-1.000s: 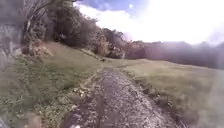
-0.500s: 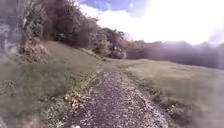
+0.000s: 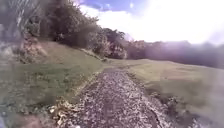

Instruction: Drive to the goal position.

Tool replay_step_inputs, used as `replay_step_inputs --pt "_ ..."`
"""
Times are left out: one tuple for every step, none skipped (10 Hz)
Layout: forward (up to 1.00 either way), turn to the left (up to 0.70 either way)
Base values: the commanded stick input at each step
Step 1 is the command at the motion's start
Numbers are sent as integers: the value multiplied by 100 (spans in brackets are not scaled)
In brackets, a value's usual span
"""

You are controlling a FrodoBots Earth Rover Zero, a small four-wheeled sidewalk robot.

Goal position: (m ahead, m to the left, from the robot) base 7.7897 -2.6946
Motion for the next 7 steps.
replay_step_inputs --pt "85 0" --pt "85 0" --pt "85 0" --pt "85 0" --pt "85 0" --pt "85 0" --pt "85 0"
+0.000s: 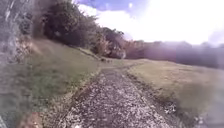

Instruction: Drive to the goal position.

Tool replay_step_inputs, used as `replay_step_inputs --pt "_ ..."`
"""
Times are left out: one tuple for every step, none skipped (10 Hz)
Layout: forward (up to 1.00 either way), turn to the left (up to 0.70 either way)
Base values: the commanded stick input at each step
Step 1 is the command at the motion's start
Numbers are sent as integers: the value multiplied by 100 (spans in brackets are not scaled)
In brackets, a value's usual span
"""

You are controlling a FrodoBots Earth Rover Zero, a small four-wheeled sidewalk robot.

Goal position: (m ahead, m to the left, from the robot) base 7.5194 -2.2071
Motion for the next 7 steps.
replay_step_inputs --pt "85 0" --pt "85 0" --pt "85 0" --pt "85 0" --pt "85 0" --pt "85 0" --pt "85 0"
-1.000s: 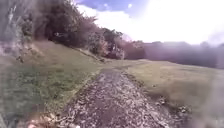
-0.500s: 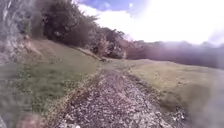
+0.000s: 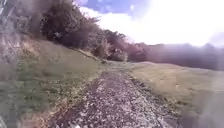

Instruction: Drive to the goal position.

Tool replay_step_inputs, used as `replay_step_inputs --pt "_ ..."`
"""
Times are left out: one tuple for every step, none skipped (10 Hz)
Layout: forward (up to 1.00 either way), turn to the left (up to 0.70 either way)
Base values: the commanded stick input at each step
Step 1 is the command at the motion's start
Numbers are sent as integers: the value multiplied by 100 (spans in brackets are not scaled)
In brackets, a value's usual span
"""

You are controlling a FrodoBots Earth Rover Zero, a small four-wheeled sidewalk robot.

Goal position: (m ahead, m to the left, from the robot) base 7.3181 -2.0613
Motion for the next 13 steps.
replay_step_inputs --pt "85 0" --pt "85 0" --pt "85 0" --pt "85 0" --pt "85 0" --pt "85 0" --pt "85 0" --pt "85 0" --pt "85 0" --pt "85 0" --pt "85 0" --pt "85 0" --pt "85 0"
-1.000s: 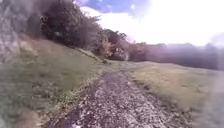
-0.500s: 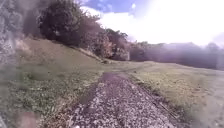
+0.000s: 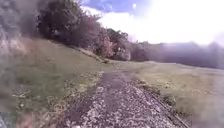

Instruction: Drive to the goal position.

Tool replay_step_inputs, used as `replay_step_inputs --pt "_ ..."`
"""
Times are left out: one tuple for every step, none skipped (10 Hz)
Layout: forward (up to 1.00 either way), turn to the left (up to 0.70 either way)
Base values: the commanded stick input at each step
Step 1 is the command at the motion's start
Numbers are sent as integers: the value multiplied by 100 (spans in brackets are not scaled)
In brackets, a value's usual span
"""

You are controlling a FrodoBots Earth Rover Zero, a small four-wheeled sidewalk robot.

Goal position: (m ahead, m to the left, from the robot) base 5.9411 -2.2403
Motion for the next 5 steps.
replay_step_inputs --pt "85 0" --pt "85 0" --pt "85 0" --pt "85 0" --pt "85 0"
